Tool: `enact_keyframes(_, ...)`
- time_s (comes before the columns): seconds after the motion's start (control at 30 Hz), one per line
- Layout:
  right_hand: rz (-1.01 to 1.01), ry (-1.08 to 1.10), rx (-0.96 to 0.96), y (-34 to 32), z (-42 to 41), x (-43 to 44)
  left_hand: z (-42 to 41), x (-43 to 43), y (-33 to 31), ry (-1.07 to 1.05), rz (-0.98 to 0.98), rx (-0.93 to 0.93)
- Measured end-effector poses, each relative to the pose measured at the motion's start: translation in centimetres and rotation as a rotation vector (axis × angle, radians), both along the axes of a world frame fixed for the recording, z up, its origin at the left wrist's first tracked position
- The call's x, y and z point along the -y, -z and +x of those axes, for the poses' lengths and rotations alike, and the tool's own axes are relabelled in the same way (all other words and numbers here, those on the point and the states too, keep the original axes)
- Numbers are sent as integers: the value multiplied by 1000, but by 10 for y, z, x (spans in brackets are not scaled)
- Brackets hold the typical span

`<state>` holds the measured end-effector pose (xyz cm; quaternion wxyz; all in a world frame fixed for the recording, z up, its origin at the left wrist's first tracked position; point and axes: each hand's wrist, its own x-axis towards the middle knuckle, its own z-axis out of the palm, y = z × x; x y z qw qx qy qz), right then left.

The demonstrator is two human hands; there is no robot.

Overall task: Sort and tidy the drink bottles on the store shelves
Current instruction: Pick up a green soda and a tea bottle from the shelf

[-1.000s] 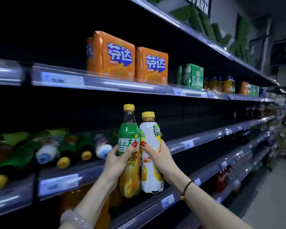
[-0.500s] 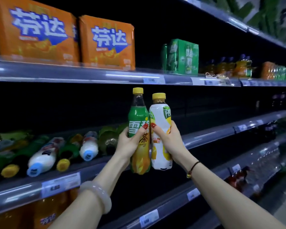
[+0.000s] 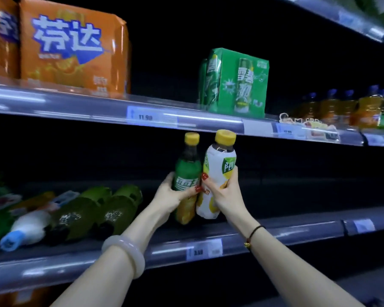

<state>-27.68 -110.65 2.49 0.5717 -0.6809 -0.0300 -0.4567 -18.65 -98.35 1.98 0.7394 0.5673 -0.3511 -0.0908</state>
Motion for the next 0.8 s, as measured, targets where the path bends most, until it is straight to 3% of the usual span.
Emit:
enact_keyframes(0.13,6,-108,-118,17,16,17,13,5,6,-55,12,-118)
enact_keyframes(0.4,119,-197,-242,24,59,11,45,-6,-1,-348,207,21)
enact_keyframes(0.8,148,-215,-291,24,61,14,52,-1,4,-304,326,60)
